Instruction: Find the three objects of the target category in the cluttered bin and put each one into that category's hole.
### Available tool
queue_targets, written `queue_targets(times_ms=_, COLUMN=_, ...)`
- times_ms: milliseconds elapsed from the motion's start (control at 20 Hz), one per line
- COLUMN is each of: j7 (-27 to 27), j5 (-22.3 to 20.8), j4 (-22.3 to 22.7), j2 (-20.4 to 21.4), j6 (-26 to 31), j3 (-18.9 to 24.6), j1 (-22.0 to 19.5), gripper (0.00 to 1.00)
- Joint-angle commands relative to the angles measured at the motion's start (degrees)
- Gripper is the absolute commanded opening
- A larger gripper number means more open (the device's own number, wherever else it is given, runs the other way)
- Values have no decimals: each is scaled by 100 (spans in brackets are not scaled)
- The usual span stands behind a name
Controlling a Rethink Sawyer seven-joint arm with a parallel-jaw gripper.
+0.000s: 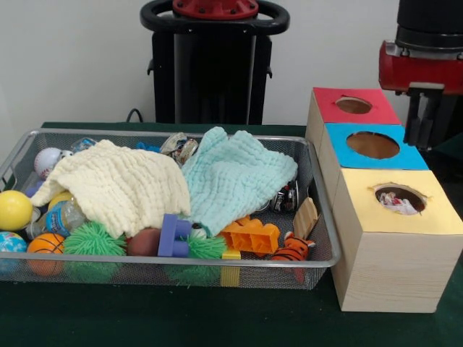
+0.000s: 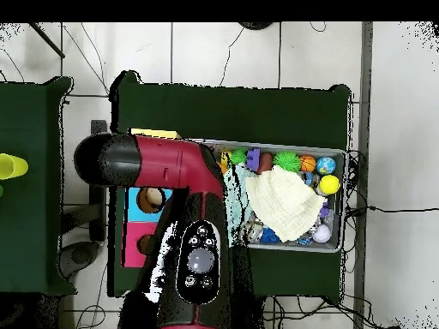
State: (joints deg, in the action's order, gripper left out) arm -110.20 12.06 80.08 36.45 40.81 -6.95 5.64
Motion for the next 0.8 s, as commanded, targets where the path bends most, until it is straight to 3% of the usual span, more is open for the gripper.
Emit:
queue_targets(times_ms=50, j7=-279, j5=-263, j4=58, j2=11, j6=528, j3=137, j1=-352, gripper=0)
queue_targets(times_ms=800, j7=-536, j5=-449, j4=-218, j2=-98, j6=441, j3=-45, j1=-303, gripper=0)
